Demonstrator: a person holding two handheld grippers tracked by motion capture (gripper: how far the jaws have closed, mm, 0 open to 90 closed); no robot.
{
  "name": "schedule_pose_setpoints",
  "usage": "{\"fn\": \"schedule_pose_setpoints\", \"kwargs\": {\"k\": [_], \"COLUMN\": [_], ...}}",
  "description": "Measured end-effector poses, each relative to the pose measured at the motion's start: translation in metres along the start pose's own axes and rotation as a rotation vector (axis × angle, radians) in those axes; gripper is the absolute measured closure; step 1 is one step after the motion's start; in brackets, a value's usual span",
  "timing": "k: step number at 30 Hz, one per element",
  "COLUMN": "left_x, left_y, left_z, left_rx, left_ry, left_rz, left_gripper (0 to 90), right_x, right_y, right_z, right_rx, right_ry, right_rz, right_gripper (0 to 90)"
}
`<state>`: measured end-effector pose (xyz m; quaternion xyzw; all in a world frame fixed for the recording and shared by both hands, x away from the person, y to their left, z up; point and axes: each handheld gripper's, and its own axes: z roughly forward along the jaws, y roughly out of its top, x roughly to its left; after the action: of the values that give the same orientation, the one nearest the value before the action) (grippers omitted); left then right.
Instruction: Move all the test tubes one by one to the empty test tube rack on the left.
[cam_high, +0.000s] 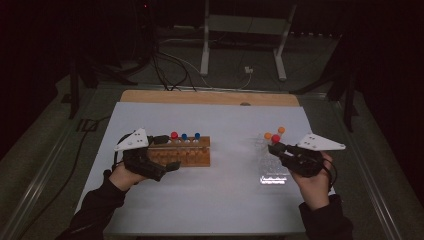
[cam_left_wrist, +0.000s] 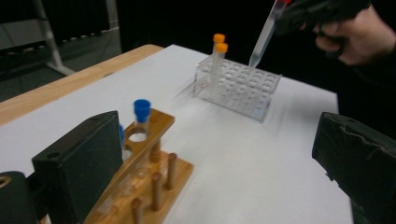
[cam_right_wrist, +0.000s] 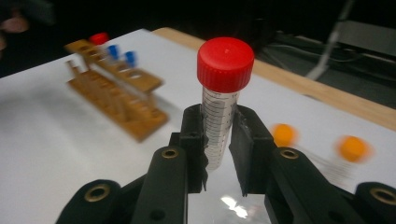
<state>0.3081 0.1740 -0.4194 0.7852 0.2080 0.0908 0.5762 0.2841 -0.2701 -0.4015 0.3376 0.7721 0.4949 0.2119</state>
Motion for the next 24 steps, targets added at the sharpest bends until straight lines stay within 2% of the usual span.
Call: {"fn": "schedule_pose_setpoints", "kwargs": {"k": [6,15,16,22,23,24], "left_x": [-0.007,-0.029,-0.031,-0.042,-0.043,-0.045], "left_y": [-0.002,0.005,0.006,0.012,0.014,0.015], "left_z": [0.011,0.035,0.038,0.057,0.060,0.063], "left_rx": [0.011,0.022,0.023,0.020,0.022,0.024], "left_ry": [-0.046,-0.140,-0.160,-0.222,-0.222,-0.228], "left_rz": [-0.005,0.029,0.026,0.049,0.055,0.057], "left_gripper": [2.7,7.1,7.2,18.7,24.1,25.8], "right_x": [0.030,0.059,0.062,0.076,0.078,0.078], "right_y": [-0.004,-0.010,-0.010,-0.011,-0.011,-0.011], "right_z": [0.026,0.050,0.052,0.059,0.059,0.060], "right_rx": [0.055,0.113,0.116,0.133,0.137,0.136], "right_ry": [0.108,0.215,0.222,0.267,0.270,0.275], "right_rz": [-0.040,-0.072,-0.076,-0.098,-0.102,-0.101], "right_gripper": [75.5,75.5,75.5,75.5,75.5,75.5]}}
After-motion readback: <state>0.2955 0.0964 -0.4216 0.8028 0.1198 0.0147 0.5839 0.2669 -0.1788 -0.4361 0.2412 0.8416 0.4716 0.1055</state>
